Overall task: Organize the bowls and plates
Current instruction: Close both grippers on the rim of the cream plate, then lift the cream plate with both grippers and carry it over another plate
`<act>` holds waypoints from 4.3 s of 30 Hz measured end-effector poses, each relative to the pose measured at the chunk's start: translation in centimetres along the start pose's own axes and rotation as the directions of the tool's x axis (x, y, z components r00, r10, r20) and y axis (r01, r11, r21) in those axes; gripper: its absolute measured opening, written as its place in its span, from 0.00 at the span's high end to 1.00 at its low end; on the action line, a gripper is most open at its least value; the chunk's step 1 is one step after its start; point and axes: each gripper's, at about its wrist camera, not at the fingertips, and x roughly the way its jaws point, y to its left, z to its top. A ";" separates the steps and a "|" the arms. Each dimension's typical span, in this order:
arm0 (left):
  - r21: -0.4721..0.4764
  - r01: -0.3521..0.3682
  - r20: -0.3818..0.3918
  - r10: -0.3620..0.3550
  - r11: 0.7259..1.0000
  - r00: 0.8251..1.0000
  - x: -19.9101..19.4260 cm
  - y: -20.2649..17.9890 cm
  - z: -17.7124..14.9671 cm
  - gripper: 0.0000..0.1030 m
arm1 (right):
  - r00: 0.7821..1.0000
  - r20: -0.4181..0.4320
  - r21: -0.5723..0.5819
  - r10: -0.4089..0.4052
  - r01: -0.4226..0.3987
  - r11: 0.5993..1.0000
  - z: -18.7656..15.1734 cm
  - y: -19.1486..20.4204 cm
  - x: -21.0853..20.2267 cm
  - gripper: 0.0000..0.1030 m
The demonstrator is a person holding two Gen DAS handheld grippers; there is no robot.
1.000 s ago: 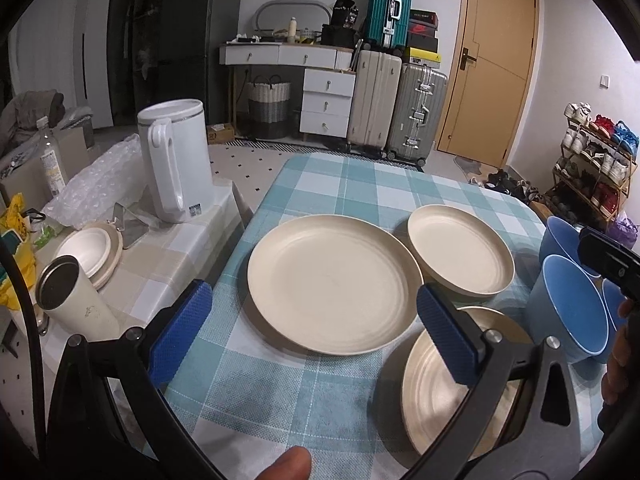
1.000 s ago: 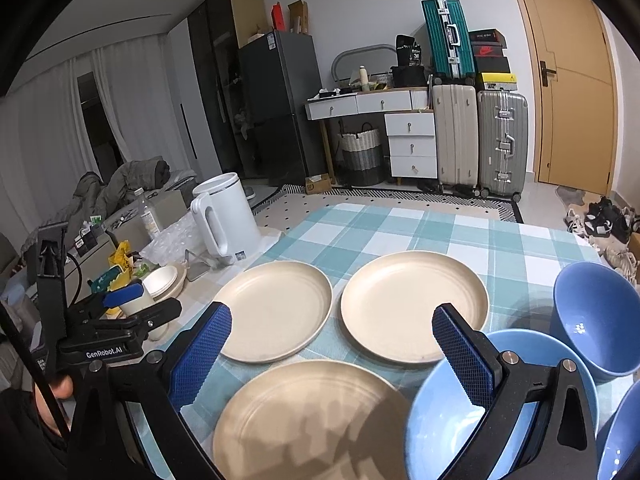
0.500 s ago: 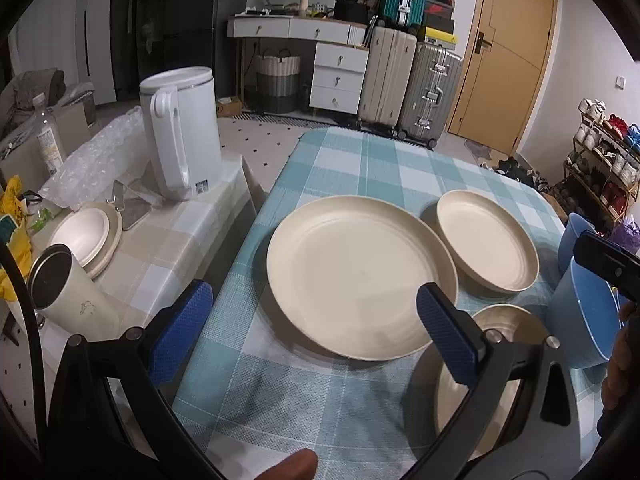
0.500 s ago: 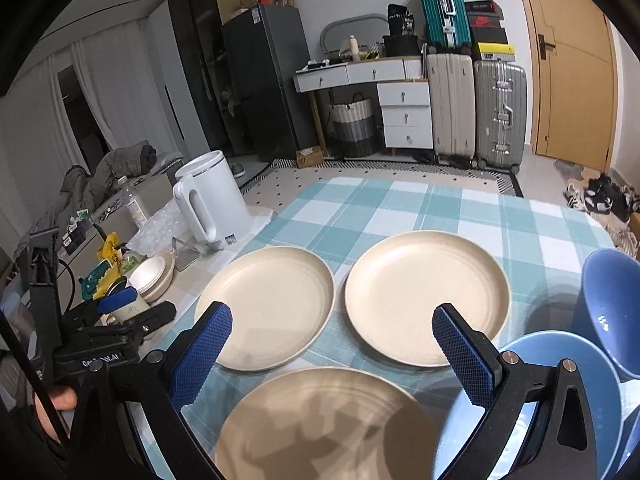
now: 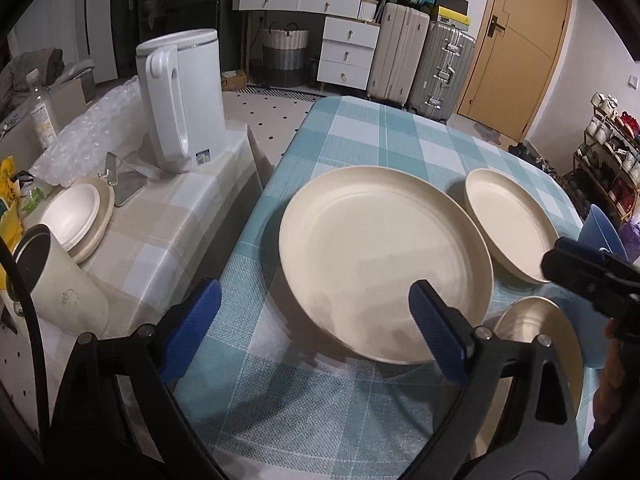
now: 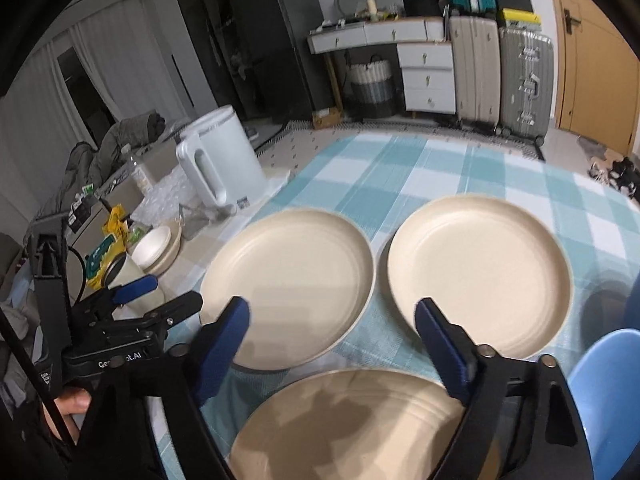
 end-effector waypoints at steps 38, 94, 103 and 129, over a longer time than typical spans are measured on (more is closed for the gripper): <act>-0.037 0.022 -0.117 -0.026 0.999 0.993 6.0 0.8 -0.7 0.80 | 0.984 -0.140 -0.021 -0.106 0.104 0.994 -0.5 -0.8 9.1 0.81; 0.111 0.054 0.045 -0.059 0.992 0.997 -10.1 -6.5 -8.3 0.79 | 0.985 0.091 0.004 -0.146 0.147 0.989 -7.8 1.5 -6.8 0.82; 0.139 0.080 0.057 -0.088 0.987 0.994 -12.4 -7.9 -9.7 0.79 | 0.980 0.098 0.024 -0.172 0.170 0.985 -9.6 1.3 -9.1 0.82; 0.248 0.140 -0.006 -0.143 0.959 0.990 -12.5 -10.1 -11.1 0.79 | 0.972 0.074 0.107 -0.223 0.214 0.971 -14.8 1.0 -12.1 0.81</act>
